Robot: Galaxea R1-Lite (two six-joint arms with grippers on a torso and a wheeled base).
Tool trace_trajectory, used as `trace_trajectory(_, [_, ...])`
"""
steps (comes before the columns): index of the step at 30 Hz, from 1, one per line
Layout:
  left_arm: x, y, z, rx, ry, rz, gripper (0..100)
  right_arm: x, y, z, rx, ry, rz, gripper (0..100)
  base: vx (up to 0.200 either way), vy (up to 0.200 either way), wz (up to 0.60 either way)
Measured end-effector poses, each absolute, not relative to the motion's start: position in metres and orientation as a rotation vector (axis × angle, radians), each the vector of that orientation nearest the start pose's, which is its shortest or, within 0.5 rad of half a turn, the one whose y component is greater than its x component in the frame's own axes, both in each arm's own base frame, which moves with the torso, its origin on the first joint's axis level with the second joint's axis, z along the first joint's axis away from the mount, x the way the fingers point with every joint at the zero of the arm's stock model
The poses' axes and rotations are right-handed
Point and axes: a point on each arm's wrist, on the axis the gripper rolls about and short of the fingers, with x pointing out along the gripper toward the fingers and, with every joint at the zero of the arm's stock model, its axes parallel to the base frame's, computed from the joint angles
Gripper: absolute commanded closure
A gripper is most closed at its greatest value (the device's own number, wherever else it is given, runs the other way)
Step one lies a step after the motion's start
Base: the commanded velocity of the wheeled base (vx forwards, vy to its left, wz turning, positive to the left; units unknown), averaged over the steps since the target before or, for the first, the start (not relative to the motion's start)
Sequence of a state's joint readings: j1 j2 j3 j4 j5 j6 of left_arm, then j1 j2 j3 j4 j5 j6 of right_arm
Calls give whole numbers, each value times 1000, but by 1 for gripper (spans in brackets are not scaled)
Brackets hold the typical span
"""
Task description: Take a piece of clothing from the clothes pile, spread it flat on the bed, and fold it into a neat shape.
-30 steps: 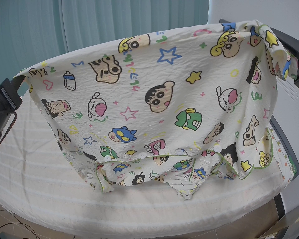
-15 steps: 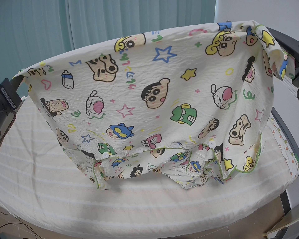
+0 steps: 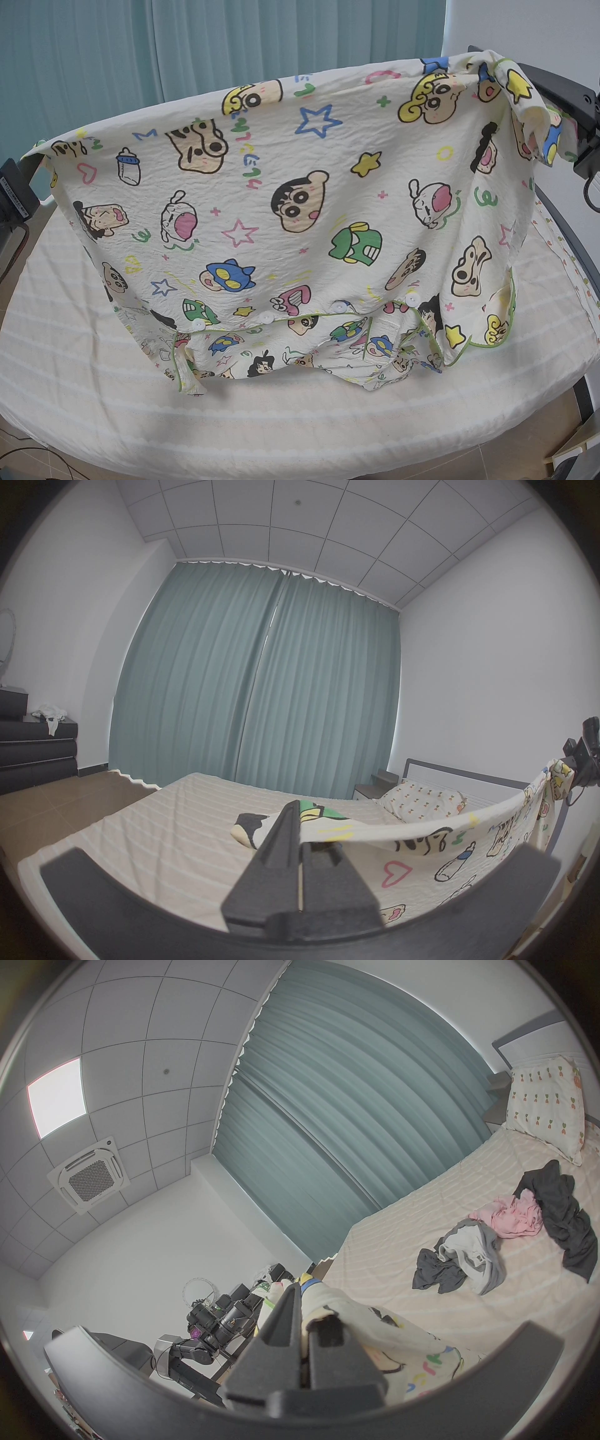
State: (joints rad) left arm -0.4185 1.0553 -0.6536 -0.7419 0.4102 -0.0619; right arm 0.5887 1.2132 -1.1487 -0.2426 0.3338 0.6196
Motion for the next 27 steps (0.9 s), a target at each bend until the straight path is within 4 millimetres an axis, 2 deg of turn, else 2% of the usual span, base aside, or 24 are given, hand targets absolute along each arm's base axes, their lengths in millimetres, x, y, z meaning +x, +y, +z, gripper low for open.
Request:
trace_trajectory(18, [125,-44,298,-203,-328,-6,100,143,105,366,596,100,946,100,0,200,0])
trace_trajectory(27, [123,-43,298,-205,-333,-11,100,141,103,365,595,103,944,100,0,0,0])
